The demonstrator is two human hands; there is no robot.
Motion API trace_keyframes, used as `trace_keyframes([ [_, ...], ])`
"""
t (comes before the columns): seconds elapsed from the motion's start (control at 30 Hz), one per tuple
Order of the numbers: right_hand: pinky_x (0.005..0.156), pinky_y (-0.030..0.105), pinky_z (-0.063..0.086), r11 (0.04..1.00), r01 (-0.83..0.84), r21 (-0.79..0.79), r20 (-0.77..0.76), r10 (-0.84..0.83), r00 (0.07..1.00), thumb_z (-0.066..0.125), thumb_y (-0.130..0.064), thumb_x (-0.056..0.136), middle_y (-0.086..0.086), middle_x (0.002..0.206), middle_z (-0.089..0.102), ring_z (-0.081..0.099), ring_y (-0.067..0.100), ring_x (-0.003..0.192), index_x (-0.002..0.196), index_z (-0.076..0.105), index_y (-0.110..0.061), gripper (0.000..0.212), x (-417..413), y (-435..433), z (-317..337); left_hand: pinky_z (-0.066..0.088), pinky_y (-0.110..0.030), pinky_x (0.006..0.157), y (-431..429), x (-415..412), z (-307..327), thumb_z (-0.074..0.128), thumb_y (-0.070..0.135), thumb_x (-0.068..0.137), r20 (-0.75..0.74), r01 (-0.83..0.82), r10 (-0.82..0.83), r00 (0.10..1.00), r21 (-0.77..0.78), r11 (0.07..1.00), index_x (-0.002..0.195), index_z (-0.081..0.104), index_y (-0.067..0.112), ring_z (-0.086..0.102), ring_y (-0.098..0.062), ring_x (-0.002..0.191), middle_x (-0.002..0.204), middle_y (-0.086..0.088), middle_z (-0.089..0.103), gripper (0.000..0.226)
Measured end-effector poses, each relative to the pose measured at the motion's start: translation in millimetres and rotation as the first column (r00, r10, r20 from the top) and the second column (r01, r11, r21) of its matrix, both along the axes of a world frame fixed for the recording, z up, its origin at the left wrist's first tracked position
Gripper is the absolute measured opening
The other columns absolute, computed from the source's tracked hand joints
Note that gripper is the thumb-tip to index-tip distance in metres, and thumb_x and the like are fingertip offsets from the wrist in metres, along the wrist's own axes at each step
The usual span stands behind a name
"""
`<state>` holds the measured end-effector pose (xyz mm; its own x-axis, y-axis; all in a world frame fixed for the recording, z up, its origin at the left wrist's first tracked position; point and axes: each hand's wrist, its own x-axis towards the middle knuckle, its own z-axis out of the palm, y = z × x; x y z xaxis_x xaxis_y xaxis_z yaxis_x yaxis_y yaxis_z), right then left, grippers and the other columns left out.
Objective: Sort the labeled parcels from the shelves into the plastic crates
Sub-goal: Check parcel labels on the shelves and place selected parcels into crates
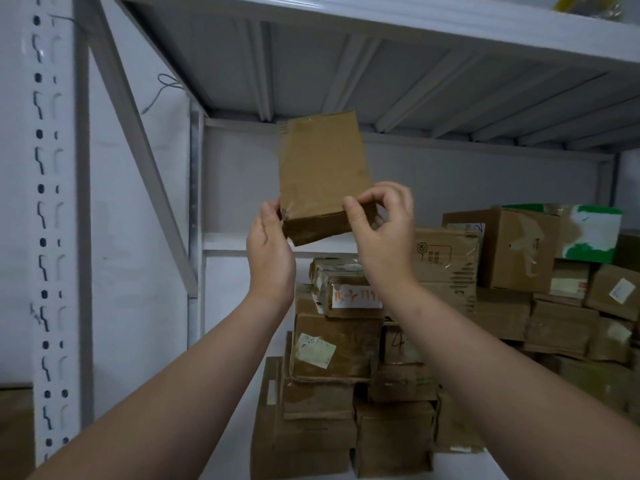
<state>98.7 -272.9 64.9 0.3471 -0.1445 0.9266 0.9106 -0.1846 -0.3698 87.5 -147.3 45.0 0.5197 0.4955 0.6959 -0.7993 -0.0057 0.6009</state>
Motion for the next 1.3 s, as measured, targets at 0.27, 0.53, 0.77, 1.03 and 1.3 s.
trace_keyframes([
  [0.27,0.097,0.006,0.038,0.995,-0.088,0.045,-0.16,0.094,0.983,0.047,-0.015,0.099,-0.001,0.13,0.044,0.045,-0.007,0.112,0.121,0.063,-0.019,0.027,-6,-9,2,0.046,-0.041,0.103,14,-18,16,0.064,0.044,0.081,-0.265,0.361,-0.364,0.893,-0.062,0.931,0.14,0.039,0.015,0.06,-0.019,0.115,0.127,-0.009,0.06,0.07],
  [0.53,0.091,0.016,0.045,0.953,-0.268,-0.141,-0.321,0.212,0.923,0.053,-0.049,0.09,-0.01,0.126,0.053,0.051,-0.003,0.111,0.143,0.036,-0.02,0.062,-27,-2,9,0.051,-0.026,0.093,0,-17,6,0.043,0.03,0.101,-0.028,0.175,-0.174,0.984,0.222,0.959,0.136,0.048,0.024,0.062,-0.007,0.111,0.123,0.004,0.064,0.036],
  [0.77,0.107,0.034,0.034,0.972,-0.214,-0.091,-0.342,0.172,0.924,0.08,-0.044,0.071,-0.002,0.155,0.022,0.033,0.017,0.137,0.15,-0.001,-0.038,0.113,-13,-11,-4,0.032,-0.024,0.109,-1,-17,7,0.073,0.039,0.08,-0.096,-0.102,0.16,0.982,0.445,0.89,0.146,0.027,0.029,0.033,-0.01,0.133,0.146,0.003,0.033,0.081],
  [1.03,0.095,0.036,0.052,0.918,-0.392,0.065,-0.343,0.389,0.855,0.046,-0.025,0.094,-0.008,0.136,0.054,0.059,0.008,0.115,0.148,0.024,-0.043,0.061,-1,-19,-27,0.051,-0.013,0.074,14,-20,-6,0.047,0.023,0.099,-0.13,0.262,-0.232,0.964,0.318,0.911,0.134,0.036,0.042,0.062,-0.007,0.109,0.126,0.005,0.062,0.041],
  [1.3,0.073,0.008,0.049,0.923,-0.384,0.026,-0.318,0.372,0.872,0.035,-0.006,0.102,-0.026,0.114,0.052,0.059,-0.018,0.093,0.151,0.02,-0.029,0.056,-7,-12,-31,0.053,-0.02,0.085,23,-20,-17,0.047,0.012,0.099,-0.029,0.225,-0.226,0.974,0.285,0.932,0.135,0.036,0.045,0.059,-0.01,0.117,0.131,0.004,0.06,0.05],
])
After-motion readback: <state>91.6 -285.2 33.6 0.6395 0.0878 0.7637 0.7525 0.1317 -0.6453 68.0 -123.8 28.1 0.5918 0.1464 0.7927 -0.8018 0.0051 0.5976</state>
